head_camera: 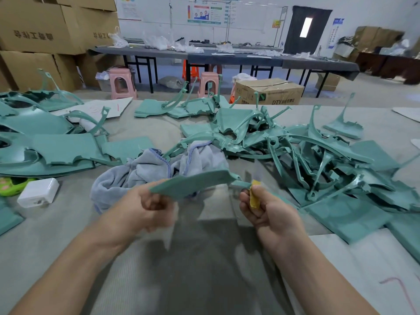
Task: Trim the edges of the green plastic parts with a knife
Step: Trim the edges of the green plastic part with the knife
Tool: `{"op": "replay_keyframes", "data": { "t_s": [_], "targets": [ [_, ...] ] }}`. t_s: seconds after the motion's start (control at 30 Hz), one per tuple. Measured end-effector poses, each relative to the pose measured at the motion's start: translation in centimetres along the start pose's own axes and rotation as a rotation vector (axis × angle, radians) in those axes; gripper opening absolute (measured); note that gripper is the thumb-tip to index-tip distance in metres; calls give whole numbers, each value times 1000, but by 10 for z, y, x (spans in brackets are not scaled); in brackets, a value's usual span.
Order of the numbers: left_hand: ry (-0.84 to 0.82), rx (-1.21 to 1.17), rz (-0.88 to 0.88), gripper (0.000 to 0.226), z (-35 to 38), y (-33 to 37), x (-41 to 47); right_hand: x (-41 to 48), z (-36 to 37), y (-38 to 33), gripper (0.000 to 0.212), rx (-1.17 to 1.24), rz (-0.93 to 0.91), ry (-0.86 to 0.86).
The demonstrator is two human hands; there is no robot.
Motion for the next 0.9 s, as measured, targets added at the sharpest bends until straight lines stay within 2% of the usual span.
{"op": "replay_keyframes", "data": {
  "t_s": [0.03,0.1,0.17,0.23,0.3,0.37,0.47,0.53,0.63,0.73,0.9],
  "targets": [
    [219,91,27,56,-7,-2,1,0,1,3,14,-43,6,-3],
    [563,354,102,58,-17,1,-2,1,2,6,17,-132,-12,-12],
    [744,541,207,68,-20,8,-9,2,4,6,20,-247,-51,-41],
    [849,598,258,66,-21,16,-17,0,9,9,19,-382,-83,-112],
    [851,659,225,61,-16,16,-18,-2,11,13,19,-521,-131,-151],
    [805,683,173,36,-10,14,-15,-4,11,10,22,-724,-253,-126],
    [752,492,100,22,-6,6,-11,-6,14,2,29,-1068,-481,-35],
    [721,350,49,14,-2,0,-7,-8,17,0,30,-1152,-539,-12],
    [680,166,16,26,4,-7,-1,-8,20,1,31,-1317,-603,-29],
    [660,115,-2,26,6,-8,1,-8,25,0,31,-1418,-692,-17],
    [677,32,-33,35,0,-12,3,2,25,-4,30,-1555,-684,19]
  ]
}}
Point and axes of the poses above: each hand's wrist, its own x-axis towards the middle knuckle, its own z-axis out of the palm, y = z × x, the point moved 6 cm from there along x, towards the middle knuckle, and after that the axes turned 1 degree about -z, right-handed, at the moved point
